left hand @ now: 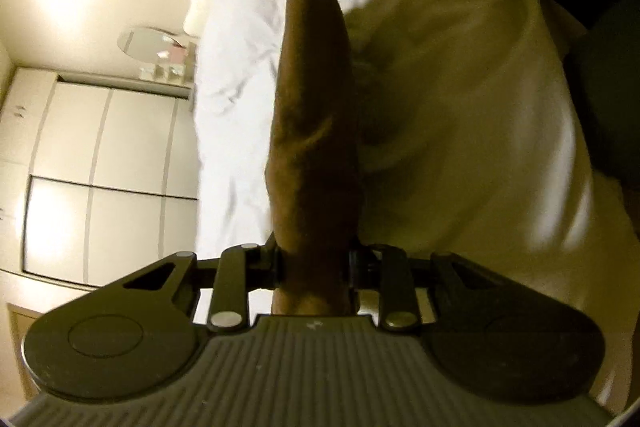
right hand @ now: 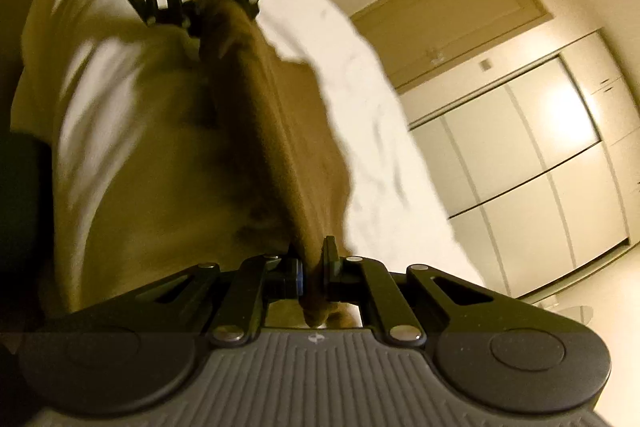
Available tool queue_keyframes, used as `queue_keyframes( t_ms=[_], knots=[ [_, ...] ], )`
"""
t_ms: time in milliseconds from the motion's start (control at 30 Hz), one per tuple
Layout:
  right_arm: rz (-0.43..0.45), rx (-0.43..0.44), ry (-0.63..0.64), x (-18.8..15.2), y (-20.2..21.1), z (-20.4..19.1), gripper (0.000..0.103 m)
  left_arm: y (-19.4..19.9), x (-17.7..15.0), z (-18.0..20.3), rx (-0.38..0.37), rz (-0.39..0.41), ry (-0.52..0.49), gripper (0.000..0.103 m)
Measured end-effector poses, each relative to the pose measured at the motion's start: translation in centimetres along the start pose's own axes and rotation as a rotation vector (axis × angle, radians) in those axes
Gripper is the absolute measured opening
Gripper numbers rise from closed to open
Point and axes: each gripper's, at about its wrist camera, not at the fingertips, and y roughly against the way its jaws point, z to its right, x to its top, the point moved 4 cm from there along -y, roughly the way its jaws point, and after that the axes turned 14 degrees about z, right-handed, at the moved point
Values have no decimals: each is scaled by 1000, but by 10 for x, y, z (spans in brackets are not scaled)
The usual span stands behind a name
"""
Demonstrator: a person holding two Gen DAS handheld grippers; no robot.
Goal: Fold clothes
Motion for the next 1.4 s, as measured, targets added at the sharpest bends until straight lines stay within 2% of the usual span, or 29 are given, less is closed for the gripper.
queue_keyframes(
  t_ms=[100,267,400,467,567,667,733,800,867,967,1133,1200,1267,1333,1400],
  knots=[
    [16,-28,3,5,20,17,4,16,20,-15,27,26,-15,24],
    [7,-79,-6,-4,62,43,4,26,68,-36,10,111,-37,24],
    [-36,-117,-52,-20,98,64,4,9,115,-56,-21,196,-23,24],
    [-73,-130,-95,-38,135,76,4,0,142,-64,-48,235,-21,24],
    [-110,-179,-147,-51,167,88,4,-19,178,-76,-98,285,-15,24],
    [-137,-226,-187,-77,194,108,3,-54,213,-90,-139,327,-40,24],
    [-159,-258,-220,-106,217,121,3,-83,235,-100,-151,347,-57,24],
    [-179,-287,-245,-133,236,137,3,-117,253,-114,-153,370,-74,24],
    [-204,-312,-251,-155,237,155,3,-156,266,-131,-146,400,-73,24],
    [-252,-367,-241,-197,226,196,3,-220,287,-172,-94,441,-54,24],
    [-333,-521,-142,-268,219,287,3,-291,332,-221,71,507,-53,24],
    [-346,-593,-90,-288,220,313,4,-322,342,-225,103,527,-54,24],
    [-358,-650,-49,-307,218,331,4,-349,337,-189,57,512,-68,24],
    [-383,-646,-56,-331,208,321,4,-378,332,-144,-2,481,-97,24],
    [-420,-603,-94,-363,193,293,4,-406,324,-97,-68,440,-142,25]
  ],
)
